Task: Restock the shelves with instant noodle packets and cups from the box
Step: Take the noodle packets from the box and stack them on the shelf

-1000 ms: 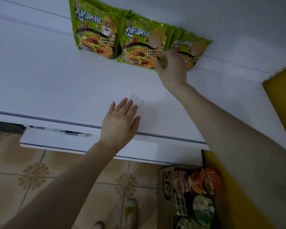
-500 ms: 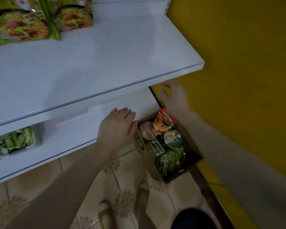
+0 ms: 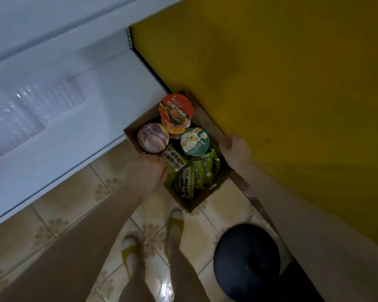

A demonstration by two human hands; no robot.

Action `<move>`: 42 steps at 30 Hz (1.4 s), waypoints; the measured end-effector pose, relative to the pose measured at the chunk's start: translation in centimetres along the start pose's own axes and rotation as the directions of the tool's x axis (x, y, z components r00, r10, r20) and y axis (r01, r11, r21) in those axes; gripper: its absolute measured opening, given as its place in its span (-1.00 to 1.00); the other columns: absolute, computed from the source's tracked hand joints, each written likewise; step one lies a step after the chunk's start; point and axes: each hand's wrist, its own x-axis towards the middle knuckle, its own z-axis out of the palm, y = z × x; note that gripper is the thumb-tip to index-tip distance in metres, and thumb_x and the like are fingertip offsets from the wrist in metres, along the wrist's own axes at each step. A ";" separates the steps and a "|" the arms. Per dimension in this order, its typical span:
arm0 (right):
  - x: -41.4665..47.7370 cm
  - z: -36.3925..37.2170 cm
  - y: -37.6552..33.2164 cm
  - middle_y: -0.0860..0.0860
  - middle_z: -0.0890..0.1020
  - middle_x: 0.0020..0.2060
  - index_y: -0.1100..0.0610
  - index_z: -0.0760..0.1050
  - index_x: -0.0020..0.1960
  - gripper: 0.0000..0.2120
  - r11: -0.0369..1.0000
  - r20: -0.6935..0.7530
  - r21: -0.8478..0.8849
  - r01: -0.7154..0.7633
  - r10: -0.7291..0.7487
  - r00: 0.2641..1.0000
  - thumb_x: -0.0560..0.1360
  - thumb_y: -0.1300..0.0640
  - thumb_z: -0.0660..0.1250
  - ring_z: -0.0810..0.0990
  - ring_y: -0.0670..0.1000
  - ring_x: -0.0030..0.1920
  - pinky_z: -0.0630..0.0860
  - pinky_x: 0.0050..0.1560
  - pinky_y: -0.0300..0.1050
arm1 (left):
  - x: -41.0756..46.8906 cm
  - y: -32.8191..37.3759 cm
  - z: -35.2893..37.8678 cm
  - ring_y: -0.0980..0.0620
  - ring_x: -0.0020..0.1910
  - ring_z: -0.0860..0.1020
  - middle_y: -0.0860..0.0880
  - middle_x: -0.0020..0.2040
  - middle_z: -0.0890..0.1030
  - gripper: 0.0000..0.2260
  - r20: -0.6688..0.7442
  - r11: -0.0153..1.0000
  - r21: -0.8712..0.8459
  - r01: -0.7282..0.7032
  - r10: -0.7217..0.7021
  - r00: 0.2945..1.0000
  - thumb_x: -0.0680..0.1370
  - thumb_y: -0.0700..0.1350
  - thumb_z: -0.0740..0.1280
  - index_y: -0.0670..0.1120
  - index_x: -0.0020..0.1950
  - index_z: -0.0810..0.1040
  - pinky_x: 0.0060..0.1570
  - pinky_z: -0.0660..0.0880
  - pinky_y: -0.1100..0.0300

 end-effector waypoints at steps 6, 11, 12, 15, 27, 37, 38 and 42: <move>3.4 7.1 4.9 -0.01 0.34 -0.44 0.07 0.21 -0.36 -0.66 0.984 0.126 0.040 -0.174 0.168 0.978 0.55 0.14 0.20 0.32 -0.05 -0.44 0.20 -0.44 -0.18 | 3.7 0.0 7.5 -0.13 -0.43 0.54 -0.17 -0.40 0.56 -0.85 0.215 0.997 0.036 -0.068 0.059 0.975 0.35 -0.19 0.47 -0.18 -0.31 0.52 -0.42 0.48 0.15; 6.0 14.7 7.7 0.24 0.59 -0.01 0.29 0.47 0.00 -0.79 0.953 0.211 0.130 -0.273 0.243 0.947 0.56 0.14 0.19 0.56 0.20 0.04 0.43 -0.09 -0.08 | 7.6 -1.3 15.0 -0.12 0.05 0.52 -0.14 0.05 0.57 -0.82 0.365 0.982 0.156 -0.105 0.042 0.930 0.60 -0.16 0.14 -0.15 0.11 0.48 -0.05 0.46 0.08; 6.6 16.5 8.3 0.25 0.59 0.01 0.29 0.47 -0.02 -0.79 0.949 0.227 0.132 -0.288 0.254 0.940 0.56 0.14 0.19 0.56 0.21 0.06 0.43 -0.07 -0.07 | 8.4 -1.8 16.9 -0.12 0.08 0.52 -0.13 0.08 0.56 -0.81 0.390 0.972 0.186 -0.141 0.059 0.919 0.59 -0.18 0.14 -0.15 0.15 0.46 -0.05 0.46 0.08; 8.3 21.7 10.2 0.29 0.59 -0.01 0.26 0.42 -0.16 -0.80 0.926 0.271 0.143 -0.348 0.302 0.914 0.57 0.15 0.18 0.56 0.23 0.07 0.39 -0.12 -0.09 | 10.7 -3.1 22.1 -0.13 0.15 0.51 -0.15 0.17 0.52 -0.73 0.479 0.939 0.251 -0.236 0.091 0.873 0.56 -0.28 0.16 -0.17 0.25 0.41 -0.02 0.49 0.06; 12.8 29.9 13.8 0.26 0.58 0.09 0.33 0.49 0.10 -0.77 0.864 0.218 0.216 -0.455 0.411 0.885 0.55 0.20 0.22 0.55 0.22 0.12 0.48 -0.01 -0.09 | 16.8 -5.1 32.9 -0.12 0.46 0.15 -0.14 0.48 0.16 -0.27 0.648 0.896 0.241 -0.372 0.136 0.750 0.47 -0.18 0.36 -0.16 0.51 0.01 0.37 0.18 -0.08; 12.6 30.7 14.2 0.18 0.61 0.06 0.21 0.56 0.09 -0.77 0.892 0.267 0.192 -0.409 0.354 0.896 0.53 0.11 0.26 0.57 0.18 0.09 0.43 -0.08 -0.12 | 18.0 -4.0 31.9 -0.19 0.38 0.21 -0.19 0.38 0.27 -0.48 0.700 0.813 0.340 -0.472 0.116 0.704 0.56 -0.17 0.23 0.00 0.49 0.15 0.35 0.19 -0.17; 12.4 30.7 14.2 0.18 0.61 0.05 0.21 0.56 0.09 -0.77 0.894 0.271 0.194 -0.404 0.347 0.898 0.54 0.11 0.26 0.57 0.18 0.09 0.40 -0.10 -0.14 | 17.9 -3.9 31.6 -0.20 0.37 0.22 -0.20 0.37 0.28 -0.51 0.713 0.801 0.351 -0.486 0.108 0.693 0.56 -0.17 0.23 0.02 0.47 0.19 0.35 0.19 -0.18; 11.8 29.9 13.9 0.22 0.61 -0.08 0.25 0.56 -0.12 -0.79 0.903 0.292 0.216 -0.371 0.303 0.907 0.54 0.11 0.26 0.57 0.20 0.05 0.36 -0.13 -0.14 | 17.2 -3.6 29.9 -0.19 0.35 0.23 -0.20 0.34 0.29 -0.52 0.721 0.803 0.351 -0.481 0.096 0.686 0.53 -0.17 0.28 0.01 0.43 0.29 0.35 0.21 -0.16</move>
